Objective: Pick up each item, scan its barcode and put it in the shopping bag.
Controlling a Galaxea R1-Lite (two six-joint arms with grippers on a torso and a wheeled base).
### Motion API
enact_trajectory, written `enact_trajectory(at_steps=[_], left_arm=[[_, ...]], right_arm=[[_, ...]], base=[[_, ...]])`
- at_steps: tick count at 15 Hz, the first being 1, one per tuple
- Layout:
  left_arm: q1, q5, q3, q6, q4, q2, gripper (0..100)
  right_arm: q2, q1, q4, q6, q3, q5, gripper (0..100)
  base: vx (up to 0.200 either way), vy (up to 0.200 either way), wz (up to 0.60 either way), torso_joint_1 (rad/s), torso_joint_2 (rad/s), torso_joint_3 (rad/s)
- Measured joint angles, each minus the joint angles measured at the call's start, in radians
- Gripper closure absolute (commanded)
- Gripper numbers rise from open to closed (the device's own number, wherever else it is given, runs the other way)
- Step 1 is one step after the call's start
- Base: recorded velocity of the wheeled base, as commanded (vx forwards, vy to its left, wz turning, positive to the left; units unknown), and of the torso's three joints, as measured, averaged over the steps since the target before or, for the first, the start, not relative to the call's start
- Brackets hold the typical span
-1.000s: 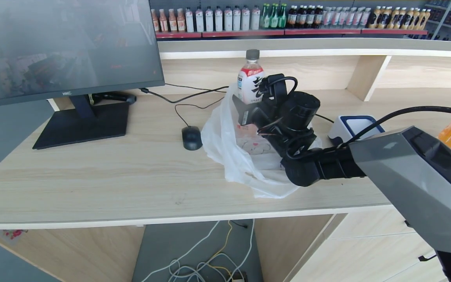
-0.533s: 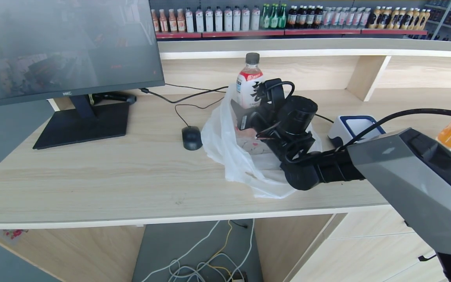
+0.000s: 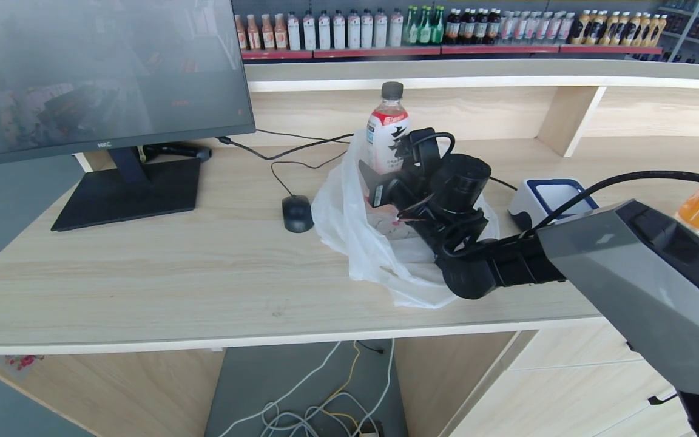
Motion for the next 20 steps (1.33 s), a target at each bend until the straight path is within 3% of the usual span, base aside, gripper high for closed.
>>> enact_trajectory(at_steps=[6, 7, 20], left_arm=[[0.000, 0.000, 0.000, 0.000, 0.000, 0.000, 0], [0.000, 0.000, 0.000, 0.000, 0.000, 0.000, 0], [0.000, 0.000, 0.000, 0.000, 0.000, 0.000, 0]], right_arm=[[-0.003, -0.001, 0.002, -0.001, 0.001, -0.001, 100], [-0.004, -0.001, 0.003, -0.002, 0.001, -0.002, 0], [-0.063, -0.001, -0.018, -0.069, 0.014, -0.006, 0]], base=[[0.000, 0.000, 0.00, 0.000, 0.00, 0.000], [0.000, 0.000, 0.00, 0.000, 0.00, 0.000], [0.000, 0.000, 0.00, 0.000, 0.00, 0.000]])
